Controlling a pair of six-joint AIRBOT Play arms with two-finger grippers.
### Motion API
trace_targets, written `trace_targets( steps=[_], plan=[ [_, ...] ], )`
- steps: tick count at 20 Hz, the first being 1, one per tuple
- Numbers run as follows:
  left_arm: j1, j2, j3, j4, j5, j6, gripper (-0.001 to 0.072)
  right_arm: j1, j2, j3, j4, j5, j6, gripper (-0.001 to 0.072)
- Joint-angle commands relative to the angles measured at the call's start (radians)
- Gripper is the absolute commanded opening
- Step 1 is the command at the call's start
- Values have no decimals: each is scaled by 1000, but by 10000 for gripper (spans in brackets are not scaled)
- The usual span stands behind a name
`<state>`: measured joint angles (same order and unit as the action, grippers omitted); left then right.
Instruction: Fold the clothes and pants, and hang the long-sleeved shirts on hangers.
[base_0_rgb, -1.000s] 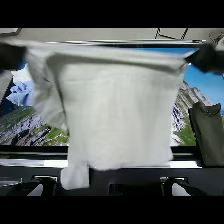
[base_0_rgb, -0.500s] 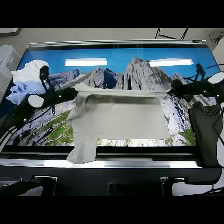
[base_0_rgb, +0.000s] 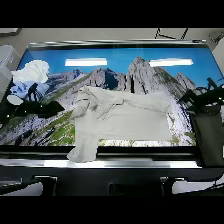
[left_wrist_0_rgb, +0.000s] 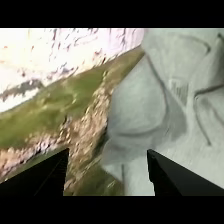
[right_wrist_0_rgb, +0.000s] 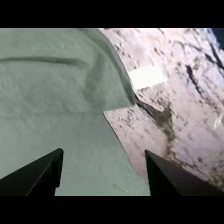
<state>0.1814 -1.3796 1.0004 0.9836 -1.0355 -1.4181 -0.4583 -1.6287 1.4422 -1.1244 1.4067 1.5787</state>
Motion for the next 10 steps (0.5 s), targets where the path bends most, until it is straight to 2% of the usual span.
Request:
trace_targets(
  steps=[1,5,8,9,10],
  plan=[
    [70,-14,-100,-72,-61,58,540,-56,-1,-107,-37,132,-36,615],
    [-15,-45,-177,-253,82,168,521,-55,-1,-215,-36,130,-50,634],
    [-68,-83,-177,-307,147,191,511,-55,-1,-238,-37,131,-50,634],
    [-77,-93,-177,-307,171,187,423,-55,-1,-247,-37,132,-50,634],
    [-79,-100,-177,-307,190,177,297,-54,-1,-258,-45,134,-50,633]
  ],
)
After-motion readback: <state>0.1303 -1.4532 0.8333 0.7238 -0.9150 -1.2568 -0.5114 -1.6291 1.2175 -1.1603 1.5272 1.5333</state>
